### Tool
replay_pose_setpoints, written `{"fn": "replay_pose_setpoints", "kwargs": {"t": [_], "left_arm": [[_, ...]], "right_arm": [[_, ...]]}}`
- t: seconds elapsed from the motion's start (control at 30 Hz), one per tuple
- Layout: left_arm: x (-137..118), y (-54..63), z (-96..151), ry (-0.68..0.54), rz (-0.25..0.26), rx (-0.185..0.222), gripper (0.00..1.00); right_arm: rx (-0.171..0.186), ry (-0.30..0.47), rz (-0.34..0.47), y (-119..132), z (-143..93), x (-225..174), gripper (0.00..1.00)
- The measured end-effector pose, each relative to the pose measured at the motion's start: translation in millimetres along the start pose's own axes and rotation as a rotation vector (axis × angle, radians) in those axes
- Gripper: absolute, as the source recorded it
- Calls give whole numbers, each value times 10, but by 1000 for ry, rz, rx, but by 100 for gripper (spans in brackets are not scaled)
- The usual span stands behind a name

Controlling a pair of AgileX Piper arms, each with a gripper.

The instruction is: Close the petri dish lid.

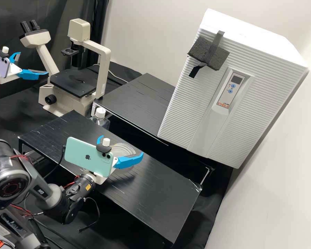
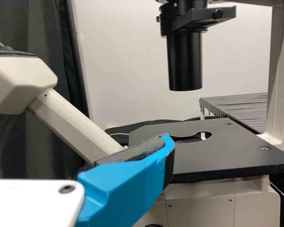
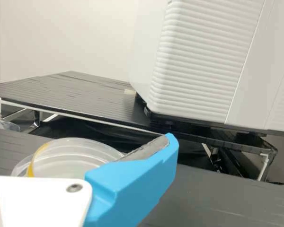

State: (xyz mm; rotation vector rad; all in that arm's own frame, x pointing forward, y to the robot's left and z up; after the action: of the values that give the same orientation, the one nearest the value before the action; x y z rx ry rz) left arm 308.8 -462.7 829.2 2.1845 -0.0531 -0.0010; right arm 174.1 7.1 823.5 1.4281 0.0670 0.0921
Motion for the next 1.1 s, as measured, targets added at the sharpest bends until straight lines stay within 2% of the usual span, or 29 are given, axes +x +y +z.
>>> {"fn": "replay_pose_setpoints", "kwargs": {"t": [0.2,0.33,0.5,0.63,0.9,1.07,1.1], "left_arm": [[0,0,0,0,0,0,100],[0,0,0,0,0,0,100],[0,0,0,0,0,0,100],[0,0,0,0,0,0,100],[0,0,0,0,0,0,100],[0,0,0,0,0,0,100],[0,0,0,0,0,0,100]], "right_arm": [[16,-28,-30,-51,59,21,100],[14,-55,-31,-38,121,12,100],[56,-74,-19,-8,164,-6,100],[70,-71,-25,-16,161,-4,100],[95,-52,-89,-127,145,34,100],[99,-49,-100,-146,142,40,100],[99,-49,-100,-146,142,40,0]]}}
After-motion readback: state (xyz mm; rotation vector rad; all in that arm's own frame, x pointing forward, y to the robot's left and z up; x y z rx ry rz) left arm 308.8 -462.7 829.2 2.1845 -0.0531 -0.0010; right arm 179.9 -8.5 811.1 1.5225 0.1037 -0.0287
